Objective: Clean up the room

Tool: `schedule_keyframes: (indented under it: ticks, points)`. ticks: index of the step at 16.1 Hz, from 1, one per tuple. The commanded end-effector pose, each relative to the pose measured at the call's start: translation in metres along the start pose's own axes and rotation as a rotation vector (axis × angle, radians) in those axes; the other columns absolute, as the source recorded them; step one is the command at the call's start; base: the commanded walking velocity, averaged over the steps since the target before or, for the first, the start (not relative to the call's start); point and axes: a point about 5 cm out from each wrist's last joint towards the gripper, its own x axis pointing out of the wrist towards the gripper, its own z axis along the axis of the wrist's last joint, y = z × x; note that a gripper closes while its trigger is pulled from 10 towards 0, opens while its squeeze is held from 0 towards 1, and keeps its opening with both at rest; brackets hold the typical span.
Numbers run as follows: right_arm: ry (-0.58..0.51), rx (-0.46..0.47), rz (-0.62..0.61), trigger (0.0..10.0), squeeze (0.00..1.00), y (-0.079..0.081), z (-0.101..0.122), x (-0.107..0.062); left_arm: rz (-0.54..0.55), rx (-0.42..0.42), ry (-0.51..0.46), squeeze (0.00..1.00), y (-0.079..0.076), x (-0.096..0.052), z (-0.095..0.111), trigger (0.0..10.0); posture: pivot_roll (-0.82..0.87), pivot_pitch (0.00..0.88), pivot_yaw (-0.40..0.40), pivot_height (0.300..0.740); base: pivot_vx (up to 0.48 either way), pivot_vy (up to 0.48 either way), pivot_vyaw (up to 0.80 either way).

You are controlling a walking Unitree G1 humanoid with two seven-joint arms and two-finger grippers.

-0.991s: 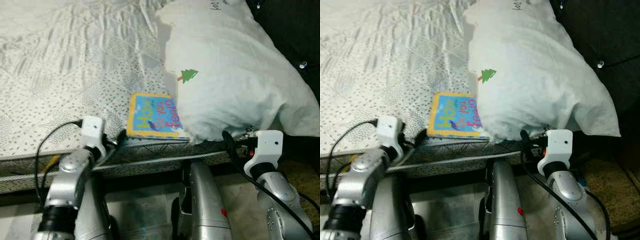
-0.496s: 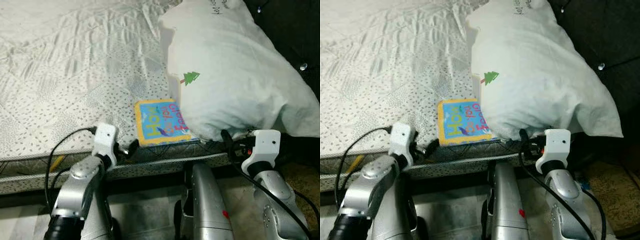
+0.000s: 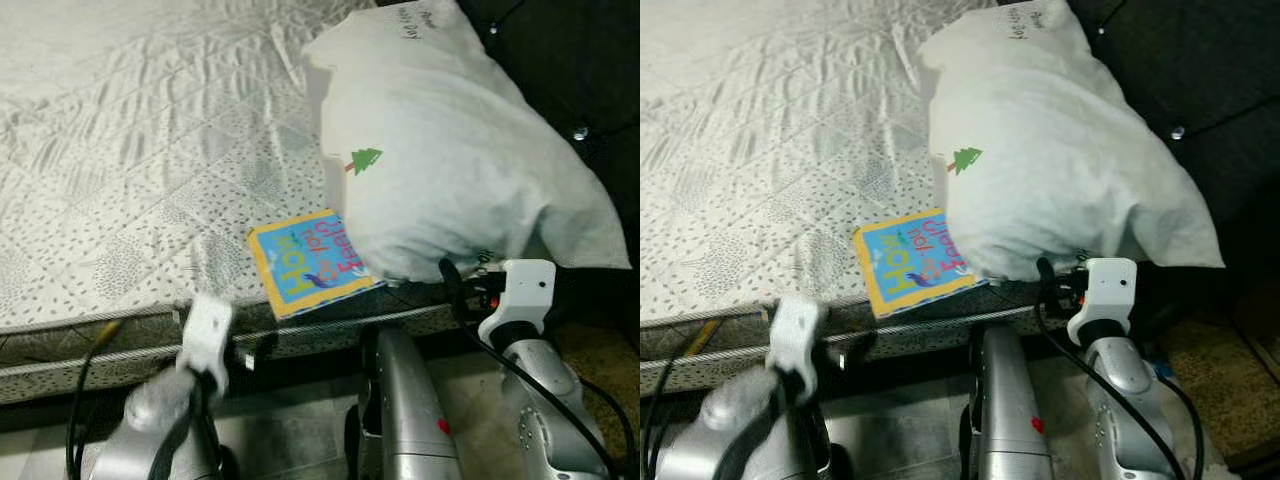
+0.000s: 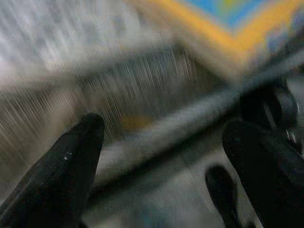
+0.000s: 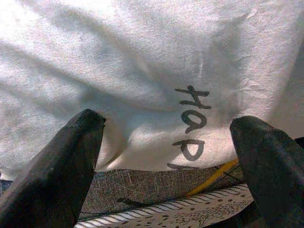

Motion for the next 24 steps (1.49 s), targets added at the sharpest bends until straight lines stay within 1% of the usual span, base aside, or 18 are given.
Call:
schedule_keyframes:
  ticks: [1,2,3,4,6,9,11,12,16,17,19,21,22,23,24]
  points:
    - [0.002,0.002,0.004,10.0,0.00,0.002,-0.002,0.001,-0.012,0.004,0.012,0.00,-0.002,-0.002,0.000,10.0,-0.10,0.142,-0.045,0.461,0.000,0.000,0.00]
    - [0.000,0.004,0.006,10.0,0.00,0.002,-0.002,0.002,-0.009,0.010,0.010,0.00,-0.003,-0.002,0.001,10.0,-0.10,0.132,-0.042,0.461,0.000,0.000,0.00]
    - [-0.002,0.005,0.006,10.0,0.00,0.003,-0.002,0.003,-0.018,0.016,-0.018,0.00,-0.007,0.000,0.009,10.0,-0.10,0.128,-0.041,0.461,0.000,0.000,0.00]
    - [-0.003,0.005,0.005,10.0,0.00,0.003,-0.003,0.004,-0.020,0.009,-0.027,0.00,-0.009,0.001,0.013,10.0,-0.10,0.125,-0.040,0.461,0.000,0.000,0.00]
    - [-0.008,0.006,0.005,10.0,0.00,0.003,-0.003,0.005,-0.073,-0.009,-0.045,0.00,-0.017,0.009,0.022,10.0,-0.10,0.119,-0.039,0.461,0.000,0.000,0.00]
    - [-0.020,0.009,0.005,10.0,0.00,0.005,-0.001,0.008,-0.173,0.015,-0.069,0.00,-0.033,0.017,0.035,10.0,-0.10,0.115,-0.035,0.461,0.000,0.000,0.00]
    - [-0.023,0.011,0.002,10.0,0.00,0.004,-0.001,0.009,-0.224,0.017,-0.050,0.00,-0.042,0.019,0.035,10.0,-0.10,0.113,-0.032,0.461,0.000,0.000,0.00]
    - [-0.025,0.013,0.002,10.0,0.00,0.005,-0.001,0.009,-0.241,0.022,-0.015,0.00,-0.045,0.022,0.030,10.0,-0.10,0.114,-0.031,0.461,0.000,0.000,0.00]
    - [-0.030,0.018,0.005,10.0,0.00,0.006,-0.001,0.011,-0.259,0.026,0.039,0.00,-0.050,0.031,0.025,10.0,-0.10,0.112,-0.031,0.461,0.000,0.000,0.00]
    - [-0.032,0.018,0.005,10.0,0.00,0.005,-0.001,0.011,-0.244,0.025,0.045,0.00,-0.048,0.032,0.024,10.0,-0.11,0.113,-0.031,0.461,0.000,0.000,0.00]
    - [-0.031,0.016,0.001,10.0,0.00,0.003,-0.001,0.011,-0.187,0.017,0.033,0.00,-0.038,0.032,0.025,10.0,-0.11,0.114,-0.031,0.461,0.000,0.000,0.00]
    - [-0.027,0.016,-0.001,10.0,0.00,0.003,-0.003,0.010,-0.051,0.012,0.008,0.00,-0.013,0.033,0.028,10.0,-0.10,0.116,-0.033,0.461,0.000,0.000,0.00]
    - [-0.026,0.016,0.000,10.0,0.00,0.003,-0.003,0.010,-0.031,0.012,0.005,0.00,-0.008,0.032,0.028,10.0,-0.10,0.116,-0.033,0.461,0.000,0.000,0.00]
    - [-0.025,0.018,0.002,10.0,0.00,0.004,-0.003,0.010,0.017,0.013,-0.008,0.00,0.002,0.032,0.031,10.0,-0.10,0.117,-0.034,0.461,0.000,0.000,0.00]
    - [-0.025,0.018,0.003,10.0,0.00,0.004,-0.003,0.011,0.080,0.014,-0.022,0.00,0.018,0.029,0.035,10.0,-0.10,0.117,-0.035,0.461,0.000,0.000,0.00]
